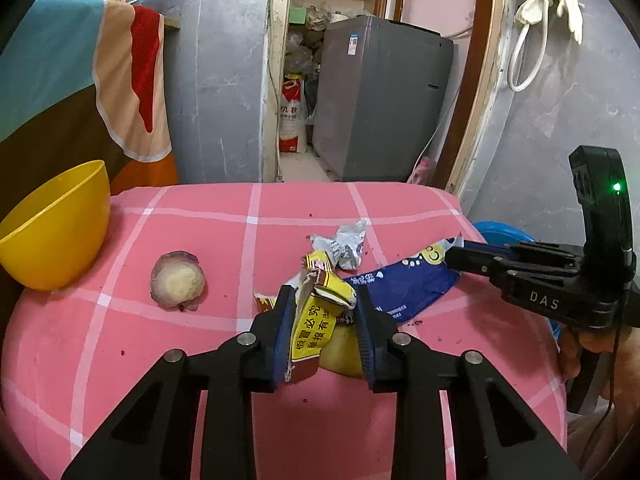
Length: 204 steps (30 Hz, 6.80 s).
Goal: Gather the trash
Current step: 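Grasp the yellow wrapper with the left gripper while the right gripper grasps the blue wrapper, then carry both wrappers over the blue bucket and open both grippers to drop them, then move both tools back over the nut shell and crumpled foil on the table, then grasp the round nut shell with the left gripper while the right gripper grasps the crumpled white foil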
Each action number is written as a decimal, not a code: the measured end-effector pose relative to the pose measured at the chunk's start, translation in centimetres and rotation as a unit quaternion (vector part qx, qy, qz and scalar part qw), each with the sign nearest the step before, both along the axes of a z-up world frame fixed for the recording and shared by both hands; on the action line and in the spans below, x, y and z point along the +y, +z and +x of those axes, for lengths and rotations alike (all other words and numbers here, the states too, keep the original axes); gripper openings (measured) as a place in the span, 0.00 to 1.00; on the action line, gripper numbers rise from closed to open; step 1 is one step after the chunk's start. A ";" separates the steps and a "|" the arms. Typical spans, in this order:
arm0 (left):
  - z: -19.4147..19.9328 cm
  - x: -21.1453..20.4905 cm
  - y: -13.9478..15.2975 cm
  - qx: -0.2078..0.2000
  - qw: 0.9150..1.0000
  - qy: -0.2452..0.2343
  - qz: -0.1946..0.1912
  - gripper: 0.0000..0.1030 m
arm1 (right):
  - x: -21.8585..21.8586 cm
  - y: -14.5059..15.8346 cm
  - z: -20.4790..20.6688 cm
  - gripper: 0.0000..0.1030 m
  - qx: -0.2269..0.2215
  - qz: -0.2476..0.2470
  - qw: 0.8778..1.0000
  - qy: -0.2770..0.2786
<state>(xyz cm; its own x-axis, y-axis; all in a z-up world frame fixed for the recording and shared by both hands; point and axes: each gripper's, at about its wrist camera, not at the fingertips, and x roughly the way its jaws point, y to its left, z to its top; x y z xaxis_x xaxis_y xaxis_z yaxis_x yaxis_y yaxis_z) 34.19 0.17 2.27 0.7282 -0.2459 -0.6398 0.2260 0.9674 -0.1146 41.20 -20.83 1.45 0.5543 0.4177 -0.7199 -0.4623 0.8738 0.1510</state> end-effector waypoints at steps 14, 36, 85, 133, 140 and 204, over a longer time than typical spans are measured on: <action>-3.0 0.2 2.2 -0.051 0.999 0.018 0.001 0.19 | -1.3 2.3 -2.9 0.26 -0.074 0.024 0.997 -0.022; -5.3 -9.5 10.5 -0.243 0.969 -0.013 -0.044 0.19 | -11.3 10.4 -11.5 0.26 -0.359 0.056 0.903 -0.229; 4.9 -23.4 2.1 0.022 0.992 -0.104 -0.074 0.39 | -22.8 3.6 -6.6 0.45 -0.164 -0.047 0.938 -0.301; -8.0 -1.7 9.7 -0.297 0.946 0.126 -0.011 0.98 | -7.3 11.7 -14.8 1.00 -0.430 0.118 0.876 -0.182; -8.9 2.1 9.2 -0.307 0.938 0.164 -0.001 0.98 | -4.9 11.5 -14.4 1.00 -0.425 0.124 0.883 -0.153; 4.4 8.3 -1.2 0.076 0.991 0.103 -0.043 0.14 | 8.0 -0.7 3.1 0.11 0.043 0.010 0.996 0.073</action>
<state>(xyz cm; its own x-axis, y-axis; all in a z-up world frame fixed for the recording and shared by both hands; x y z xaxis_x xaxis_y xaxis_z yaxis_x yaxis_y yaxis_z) 38.63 8.45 1.03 0.6650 -0.1601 -0.7294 -0.0016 0.9765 -0.2157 44.27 -12.84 0.74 0.4232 0.5038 -0.7531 -0.5694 0.7944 0.2114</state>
